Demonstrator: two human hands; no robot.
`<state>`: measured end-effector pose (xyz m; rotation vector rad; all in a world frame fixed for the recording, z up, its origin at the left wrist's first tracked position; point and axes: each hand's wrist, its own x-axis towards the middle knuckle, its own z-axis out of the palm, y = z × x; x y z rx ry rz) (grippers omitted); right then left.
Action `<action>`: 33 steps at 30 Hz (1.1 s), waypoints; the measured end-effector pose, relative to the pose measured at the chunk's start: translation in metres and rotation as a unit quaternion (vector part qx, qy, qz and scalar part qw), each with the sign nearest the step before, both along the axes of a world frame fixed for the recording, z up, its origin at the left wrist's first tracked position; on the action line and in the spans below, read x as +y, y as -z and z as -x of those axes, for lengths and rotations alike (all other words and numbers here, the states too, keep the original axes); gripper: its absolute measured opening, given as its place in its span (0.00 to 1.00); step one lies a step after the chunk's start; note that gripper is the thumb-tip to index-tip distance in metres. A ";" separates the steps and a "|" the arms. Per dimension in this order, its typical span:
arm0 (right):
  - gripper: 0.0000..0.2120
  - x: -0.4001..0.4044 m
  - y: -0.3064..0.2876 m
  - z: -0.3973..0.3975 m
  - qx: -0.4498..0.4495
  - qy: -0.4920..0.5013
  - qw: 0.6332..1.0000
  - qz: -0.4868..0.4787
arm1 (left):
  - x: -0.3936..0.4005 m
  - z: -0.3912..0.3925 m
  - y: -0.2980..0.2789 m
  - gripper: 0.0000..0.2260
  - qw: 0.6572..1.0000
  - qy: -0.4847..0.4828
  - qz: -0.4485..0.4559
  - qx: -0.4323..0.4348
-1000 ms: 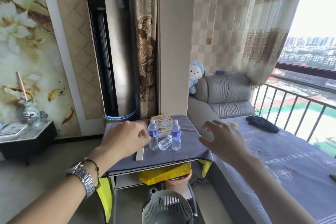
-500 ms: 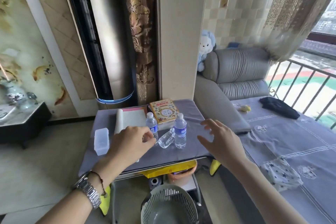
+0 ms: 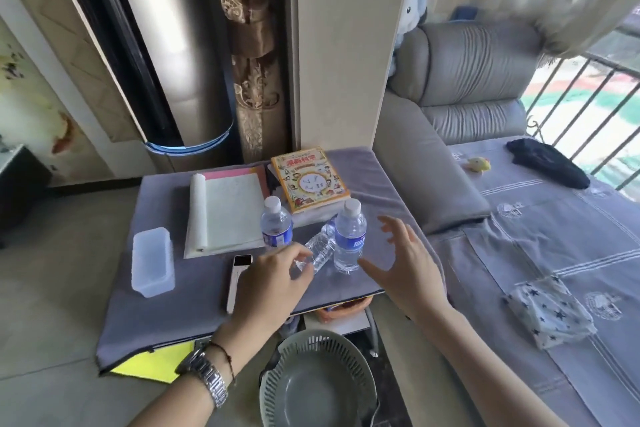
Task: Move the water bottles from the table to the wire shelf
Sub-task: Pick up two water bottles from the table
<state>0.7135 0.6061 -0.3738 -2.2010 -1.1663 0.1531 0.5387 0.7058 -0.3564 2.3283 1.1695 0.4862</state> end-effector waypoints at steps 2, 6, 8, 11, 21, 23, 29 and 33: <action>0.36 0.014 0.027 -0.010 0.038 -0.006 0.999 -0.022 | 0.005 -0.015 0.020 0.08 1.000 -0.005 0.004 -0.004; 0.43 0.041 0.080 -0.028 0.103 -0.024 0.991 -0.086 | 0.017 -0.039 0.063 0.08 0.999 -0.035 0.021 -0.029; 0.43 0.052 0.103 -0.033 0.122 -0.034 0.982 -0.137 | 0.022 -0.046 0.079 0.08 0.997 -0.053 0.031 -0.038; 0.47 0.064 0.131 -0.035 0.163 -0.040 0.967 -0.193 | 0.027 -0.054 0.099 0.08 0.996 -0.066 0.043 -0.043; 0.49 0.094 0.171 -0.033 0.199 -0.012 0.950 -0.239 | 0.043 -0.048 0.140 0.11 0.990 -0.068 0.016 -0.119; 0.51 0.100 0.174 -0.032 0.196 -0.011 0.950 -0.244 | 0.043 -0.044 0.148 0.13 0.987 -0.073 -0.005 -0.142; 0.48 0.108 0.178 -0.035 0.176 -0.011 0.955 -0.239 | 0.051 -0.038 0.165 0.11 0.973 -0.093 -0.082 -0.196; 0.47 0.115 0.175 -0.043 0.186 -0.030 0.956 -0.224 | 0.059 -0.041 0.169 0.13 0.962 -0.110 -0.128 -0.216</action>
